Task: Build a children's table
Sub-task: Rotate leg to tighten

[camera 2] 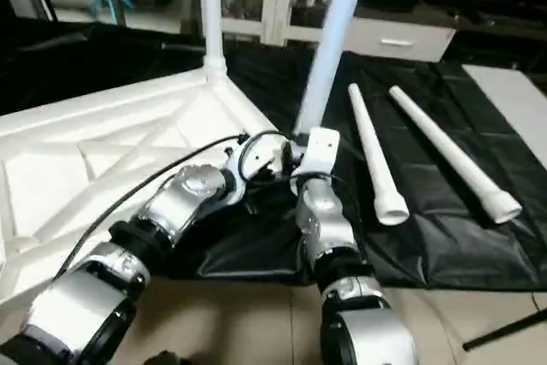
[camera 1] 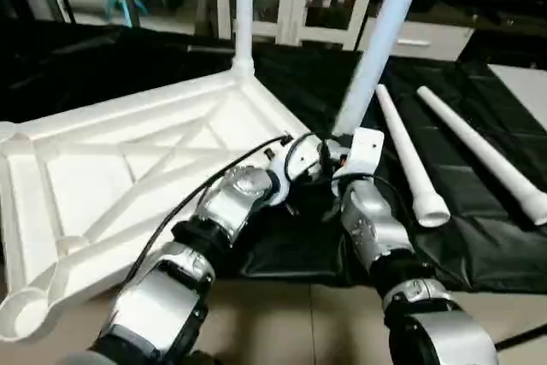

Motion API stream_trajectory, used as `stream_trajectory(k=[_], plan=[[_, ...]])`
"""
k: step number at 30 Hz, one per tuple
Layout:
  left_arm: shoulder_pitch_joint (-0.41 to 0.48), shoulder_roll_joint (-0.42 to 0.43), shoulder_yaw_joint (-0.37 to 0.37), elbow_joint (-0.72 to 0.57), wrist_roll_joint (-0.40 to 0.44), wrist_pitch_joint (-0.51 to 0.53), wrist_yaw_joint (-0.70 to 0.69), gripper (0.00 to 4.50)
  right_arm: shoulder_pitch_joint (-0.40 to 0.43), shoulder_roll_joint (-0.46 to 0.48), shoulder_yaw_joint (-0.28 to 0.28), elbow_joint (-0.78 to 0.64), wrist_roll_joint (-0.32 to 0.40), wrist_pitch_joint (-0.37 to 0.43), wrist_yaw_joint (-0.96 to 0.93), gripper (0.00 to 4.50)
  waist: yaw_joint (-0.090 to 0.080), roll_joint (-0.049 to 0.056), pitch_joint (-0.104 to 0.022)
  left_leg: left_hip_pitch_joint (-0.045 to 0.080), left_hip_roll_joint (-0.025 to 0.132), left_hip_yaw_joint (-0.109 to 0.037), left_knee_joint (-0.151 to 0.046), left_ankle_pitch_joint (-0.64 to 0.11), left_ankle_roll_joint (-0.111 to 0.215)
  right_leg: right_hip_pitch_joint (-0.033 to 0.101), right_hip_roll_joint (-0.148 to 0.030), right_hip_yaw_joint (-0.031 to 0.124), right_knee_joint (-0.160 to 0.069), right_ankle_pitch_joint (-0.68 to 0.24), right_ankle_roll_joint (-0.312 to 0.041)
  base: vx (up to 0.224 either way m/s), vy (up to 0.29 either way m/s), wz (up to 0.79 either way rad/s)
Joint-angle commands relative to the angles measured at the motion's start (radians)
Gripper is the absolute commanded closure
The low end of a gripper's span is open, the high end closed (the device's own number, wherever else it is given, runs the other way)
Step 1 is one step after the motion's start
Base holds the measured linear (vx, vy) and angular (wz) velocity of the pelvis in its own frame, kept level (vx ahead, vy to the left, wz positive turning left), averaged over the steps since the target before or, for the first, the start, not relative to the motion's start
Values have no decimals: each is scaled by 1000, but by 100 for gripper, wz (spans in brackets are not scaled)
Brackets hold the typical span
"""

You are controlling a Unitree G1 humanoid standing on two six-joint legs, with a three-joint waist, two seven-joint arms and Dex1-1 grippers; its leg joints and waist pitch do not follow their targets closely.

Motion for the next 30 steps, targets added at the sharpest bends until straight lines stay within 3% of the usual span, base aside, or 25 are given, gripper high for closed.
stream_trajectory(k=[1,2,4,6,10,11,12,13,15,20,24,30], plan=[[-6,16,29,4,-10,-40,16,450,24,-27,12,-63,1,-2,41,92,3,1,-75,15,15,-13,-69,-191,9,48,-43,22,-55,-38,-172,0,0,0],[-6,16,29,4,-10,-40,16,450,24,-27,12,-63,1,-2,41,84,3,1,-75,15,15,-13,-69,-191,9,48,-43,22,-55,-38,-172,0,0,0],[10,38,23,-12,-18,-48,-51,450,46,-82,19,-124,-16,24,100,62,4,0,-73,24,16,-8,-64,-171,27,44,-39,23,-54,0,-205,0,0,0],[27,56,17,-29,-24,-49,-111,450,62,-131,38,-164,-28,63,154,42,7,1,-73,24,16,-8,-63,-160,33,49,-38,23,-52,12,-210,0,0,0],[66,111,-22,-58,-28,-68,-271,450,90,-239,79,-226,-11,152,364,10,9,0,-69,24,18,-7,-66,-201,35,46,-43,24,-60,-55,-220,0,0,0],[76,129,-36,-70,-27,-75,-315,450,103,-273,100,-258,7,179,454,10,12,0,-68,28,21,-7,-67,-220,29,46,-43,24,-62,-81,-219,0,0,0],[89,148,-51,-86,-31,-90,-375,450,117,-310,124,-292,30,215,555,4,17,9,-66,28,23,-9,-69,-236,25,46,-45,25,-63,-92,-217,0,0,0],[99,163,-62,-103,-36,-85,-425,450,132,-342,148,-321,44,230,642,4,18,4,-66,30,24,-10,-69,-256,26,49,-42,24,-65,-100,-217,0,0,0],[120,196,-92,-145,-42,-78,-527,450,161,-402,196,-368,53,243,781,4,19,7,-63,29,26,-10,-73,-273,15,45,-45,25,-65,-118,-221,0,0,0],[155,259,-146,-227,-45,-41,-696,450,188,-467,254,-421,60,287,934,4,17,4,-63,31,29,-12,-76,-306,-7,43,-49,25,-67,-167,-233,0,0,0],[170,286,-165,-271,-54,3,-761,450,197,-493,289,-466,66,307,1020,4,20,7,-60,35,30,-11,-78,-325,-16,37,-49,27,-70,-198,-228,0,0,0],[183,304,-166,-320,-56,43,-800,450,193,-512,327,-486,44,297,1089,4,25,4,-62,36,30,-11,-77,-316,-22,38,-49,27,-68,-194,-228,0,0,0]])
